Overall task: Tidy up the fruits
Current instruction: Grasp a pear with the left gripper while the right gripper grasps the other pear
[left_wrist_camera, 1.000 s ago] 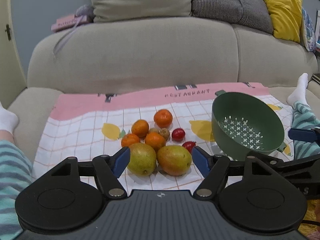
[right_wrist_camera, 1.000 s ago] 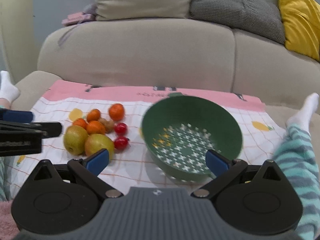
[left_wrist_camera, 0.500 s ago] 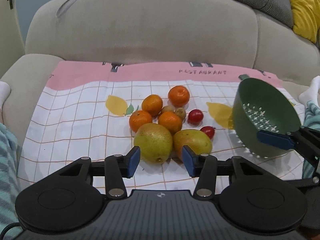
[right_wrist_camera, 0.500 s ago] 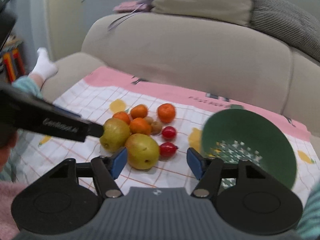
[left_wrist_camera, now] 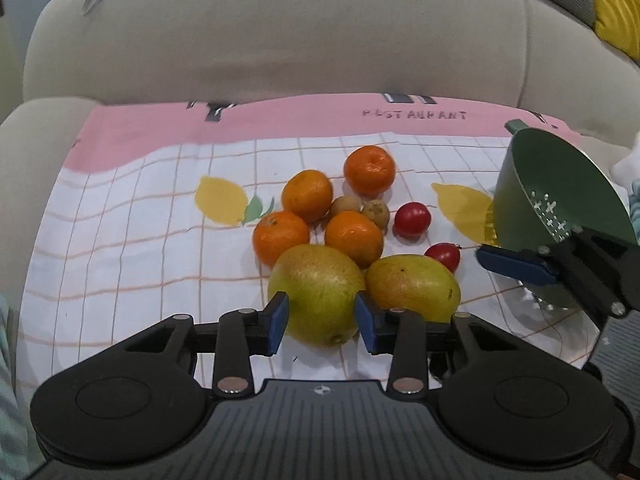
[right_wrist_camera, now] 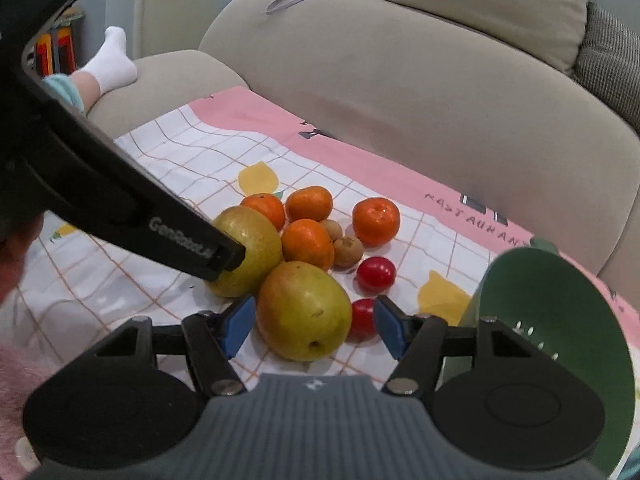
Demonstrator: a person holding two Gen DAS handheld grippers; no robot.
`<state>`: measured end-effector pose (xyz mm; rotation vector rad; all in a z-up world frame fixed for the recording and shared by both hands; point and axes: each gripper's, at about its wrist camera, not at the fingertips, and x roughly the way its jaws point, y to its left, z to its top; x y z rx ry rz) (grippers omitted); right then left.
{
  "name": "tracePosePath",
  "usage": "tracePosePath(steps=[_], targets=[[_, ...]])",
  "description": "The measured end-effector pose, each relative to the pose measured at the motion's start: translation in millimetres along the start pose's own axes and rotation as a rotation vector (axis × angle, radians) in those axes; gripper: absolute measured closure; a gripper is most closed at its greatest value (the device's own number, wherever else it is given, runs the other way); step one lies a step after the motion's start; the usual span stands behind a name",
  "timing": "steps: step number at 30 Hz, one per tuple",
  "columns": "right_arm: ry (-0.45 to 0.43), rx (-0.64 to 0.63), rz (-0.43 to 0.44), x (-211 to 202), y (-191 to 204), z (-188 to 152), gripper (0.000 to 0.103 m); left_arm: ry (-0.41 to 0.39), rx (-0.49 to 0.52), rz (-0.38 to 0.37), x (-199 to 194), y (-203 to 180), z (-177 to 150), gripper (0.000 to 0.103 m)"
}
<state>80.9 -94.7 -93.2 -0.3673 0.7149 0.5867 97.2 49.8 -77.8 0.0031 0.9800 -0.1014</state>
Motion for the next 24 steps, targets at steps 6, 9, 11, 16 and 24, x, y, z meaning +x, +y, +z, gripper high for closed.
tracePosePath(steps=[6,9,11,16,24], targets=[[0.013,-0.014,0.002,12.6,0.5,-1.2,0.040,-0.004,-0.007,0.005,7.0,1.7,0.4,0.043],[0.010,-0.017,0.003,17.0,1.5,-2.2,0.039,0.001,-0.008,0.010,13.8,3.1,1.1,0.035],[0.006,-0.030,0.005,19.5,3.4,-2.3,0.039,-0.001,0.003,0.018,17.2,2.3,0.7,0.033],[0.012,-0.059,-0.002,28.7,6.8,-2.8,0.039,0.006,-0.008,0.030,27.5,5.1,0.6,0.031],[-0.003,-0.094,-0.013,34.2,10.6,-4.4,0.042,-0.007,-0.043,0.028,37.0,10.4,-1.4,0.031]])
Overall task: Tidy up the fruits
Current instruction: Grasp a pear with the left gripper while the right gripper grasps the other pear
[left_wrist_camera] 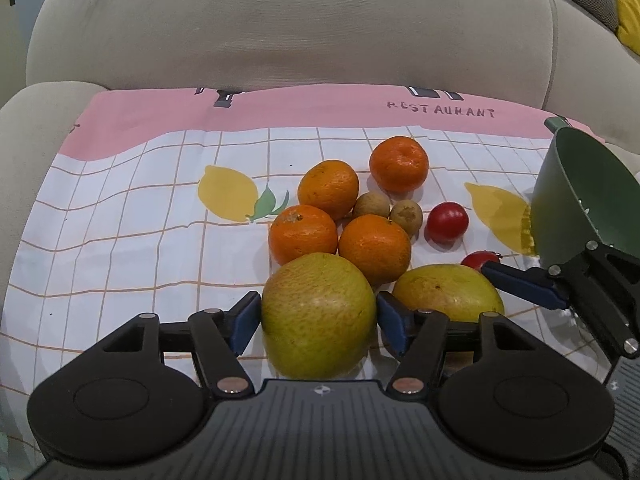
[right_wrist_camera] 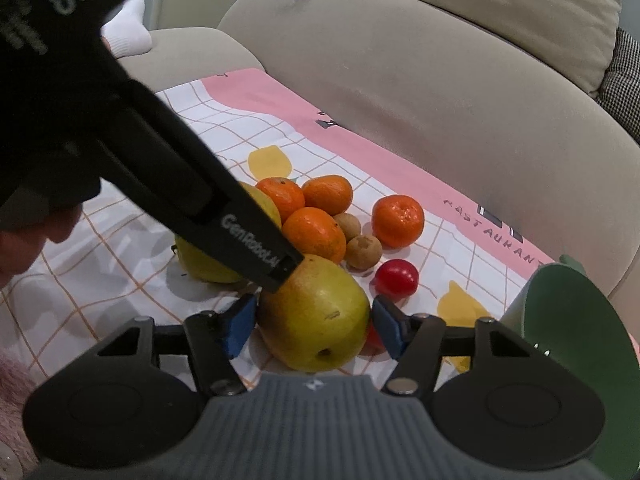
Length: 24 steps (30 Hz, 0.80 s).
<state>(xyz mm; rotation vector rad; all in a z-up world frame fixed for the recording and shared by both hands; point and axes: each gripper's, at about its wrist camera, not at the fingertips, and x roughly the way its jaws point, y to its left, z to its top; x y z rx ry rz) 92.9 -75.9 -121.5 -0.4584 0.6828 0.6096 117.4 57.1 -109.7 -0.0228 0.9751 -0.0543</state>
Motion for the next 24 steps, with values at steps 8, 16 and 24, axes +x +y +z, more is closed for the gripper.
tracePosePath(steps=[8,16,24], targets=[[-0.013,-0.019,-0.015,0.1,3.6,-0.8,0.042,-0.025,0.000,0.001,0.1,0.9,-2.5,0.031],[-0.018,-0.020,-0.020,-10.1,4.2,-0.9,0.043,-0.037,-0.024,0.002,-8.2,2.5,-5.3,0.032],[0.020,0.022,0.009,-29.2,-2.4,-8.1,0.043,0.000,-0.001,-0.005,-21.7,-3.6,-17.8,0.032]])
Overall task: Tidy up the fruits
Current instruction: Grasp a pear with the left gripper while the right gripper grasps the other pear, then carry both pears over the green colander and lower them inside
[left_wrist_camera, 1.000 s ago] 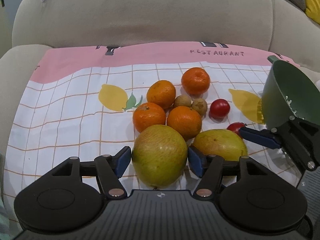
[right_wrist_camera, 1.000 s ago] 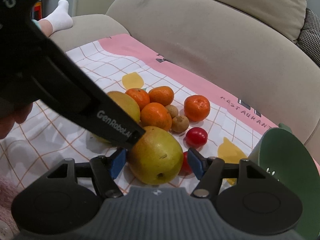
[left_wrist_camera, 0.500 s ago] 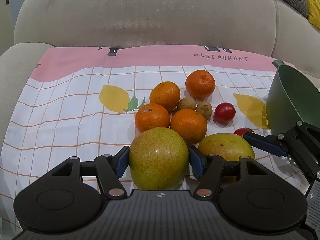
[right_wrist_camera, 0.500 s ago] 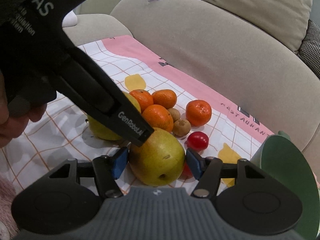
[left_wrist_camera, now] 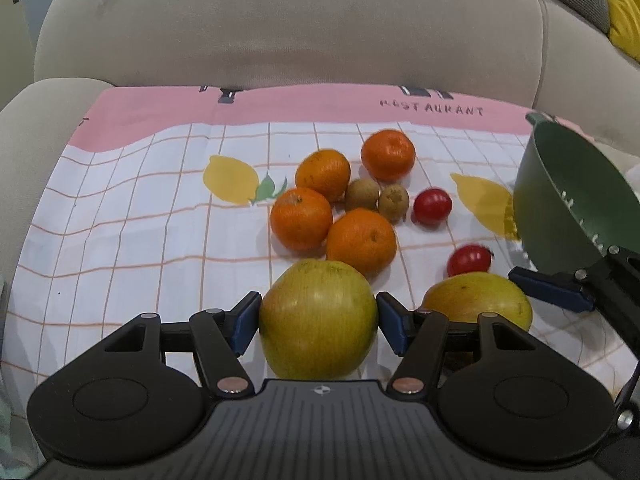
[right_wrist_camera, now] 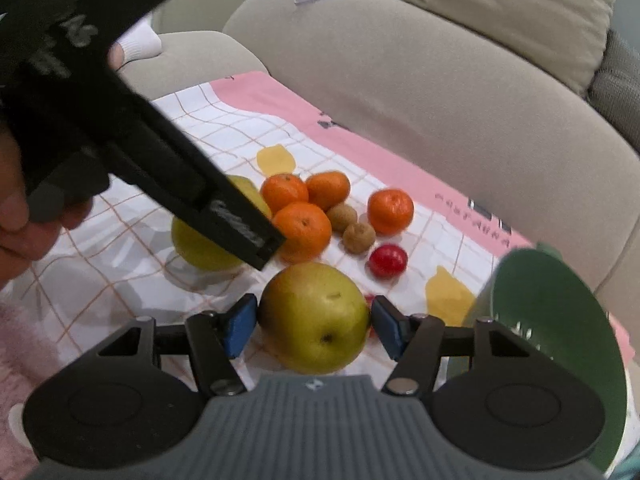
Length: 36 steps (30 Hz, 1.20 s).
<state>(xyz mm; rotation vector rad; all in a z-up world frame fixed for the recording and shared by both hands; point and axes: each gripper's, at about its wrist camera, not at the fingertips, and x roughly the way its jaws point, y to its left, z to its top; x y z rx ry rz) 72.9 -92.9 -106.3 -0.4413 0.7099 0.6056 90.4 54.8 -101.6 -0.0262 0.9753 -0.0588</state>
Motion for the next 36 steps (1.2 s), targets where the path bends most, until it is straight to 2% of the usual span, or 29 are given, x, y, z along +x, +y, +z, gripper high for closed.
tracePosePath(steps=[2,8,20,36], targets=[[0.012,0.027,0.007,0.6,-3.0,-2.7,0.043,0.017,0.004,0.004,3.3,-0.5,-2.2,0.032],[0.024,0.044,0.012,7.9,-3.1,-4.3,0.042,-0.003,0.015,0.005,7.2,-0.6,-0.9,0.031],[0.038,0.073,-0.023,9.8,2.2,-10.8,0.040,-0.008,0.026,0.025,19.8,1.9,-0.8,0.031],[-0.037,0.066,-0.038,-16.1,-1.1,-6.6,0.043,-0.039,0.016,0.019,-3.4,-2.1,-4.8,0.031]])
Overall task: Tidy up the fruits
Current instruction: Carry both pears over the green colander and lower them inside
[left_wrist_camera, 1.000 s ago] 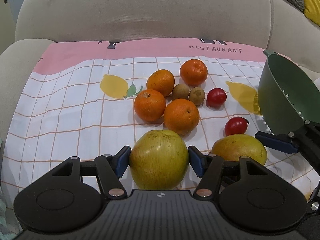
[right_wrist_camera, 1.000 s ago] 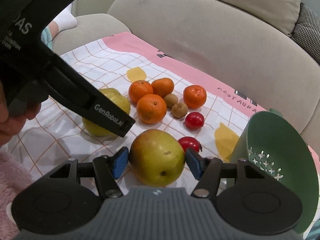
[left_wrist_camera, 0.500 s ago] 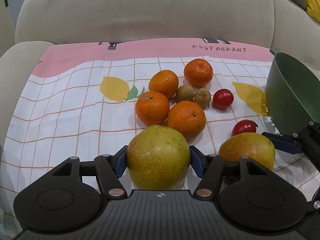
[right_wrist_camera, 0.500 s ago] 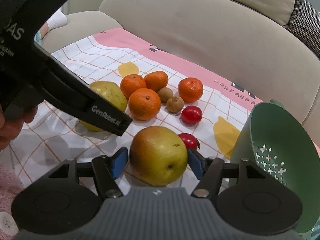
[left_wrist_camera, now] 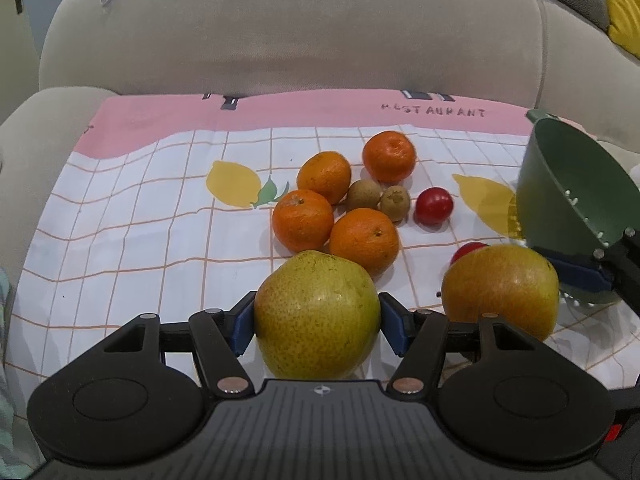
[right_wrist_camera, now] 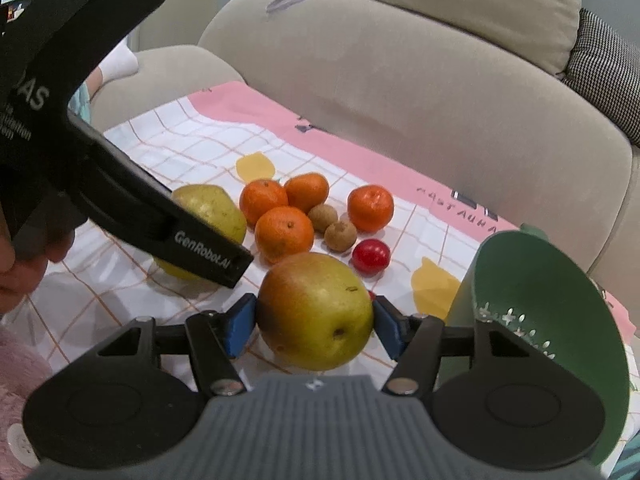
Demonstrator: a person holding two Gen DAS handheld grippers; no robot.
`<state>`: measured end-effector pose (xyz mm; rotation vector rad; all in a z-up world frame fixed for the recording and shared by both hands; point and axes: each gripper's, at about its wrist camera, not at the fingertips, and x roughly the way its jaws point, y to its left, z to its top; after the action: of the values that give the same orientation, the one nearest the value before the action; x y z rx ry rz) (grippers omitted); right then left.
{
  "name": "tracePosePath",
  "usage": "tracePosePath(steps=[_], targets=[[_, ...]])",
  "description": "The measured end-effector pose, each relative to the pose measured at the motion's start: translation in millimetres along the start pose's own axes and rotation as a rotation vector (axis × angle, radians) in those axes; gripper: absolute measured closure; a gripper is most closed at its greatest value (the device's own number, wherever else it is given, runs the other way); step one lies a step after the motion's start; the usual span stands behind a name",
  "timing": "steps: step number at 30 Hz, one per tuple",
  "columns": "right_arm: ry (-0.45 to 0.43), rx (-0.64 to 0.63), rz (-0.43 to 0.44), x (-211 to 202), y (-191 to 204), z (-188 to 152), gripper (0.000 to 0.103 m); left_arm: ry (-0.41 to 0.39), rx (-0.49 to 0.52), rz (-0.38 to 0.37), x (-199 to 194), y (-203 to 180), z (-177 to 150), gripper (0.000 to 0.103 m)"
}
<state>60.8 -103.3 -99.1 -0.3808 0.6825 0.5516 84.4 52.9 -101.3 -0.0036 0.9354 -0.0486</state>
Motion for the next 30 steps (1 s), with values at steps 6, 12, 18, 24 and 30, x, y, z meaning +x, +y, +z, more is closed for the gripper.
tracePosePath(steps=[6,12,18,24,30], targets=[[-0.049,0.023,-0.020,-23.3,-9.1,8.1,0.043,-0.056,0.008,-0.008,-29.1,-9.9,4.4,0.031],[-0.106,0.043,-0.079,-53.8,-24.0,16.3,0.043,-0.108,0.008,-0.042,-55.9,-24.7,13.2,0.031],[-0.132,0.062,-0.118,-80.6,-43.6,17.0,0.043,-0.158,0.062,-0.108,-80.3,-52.3,26.3,0.031],[-0.103,0.091,-0.149,-97.8,-77.4,9.7,0.043,-0.177,0.139,-0.165,-91.1,-87.1,41.7,0.031],[-0.041,0.088,-0.159,-101.6,-113.6,-0.9,0.043,-0.157,0.212,-0.237,-83.6,-123.3,51.9,0.031]])
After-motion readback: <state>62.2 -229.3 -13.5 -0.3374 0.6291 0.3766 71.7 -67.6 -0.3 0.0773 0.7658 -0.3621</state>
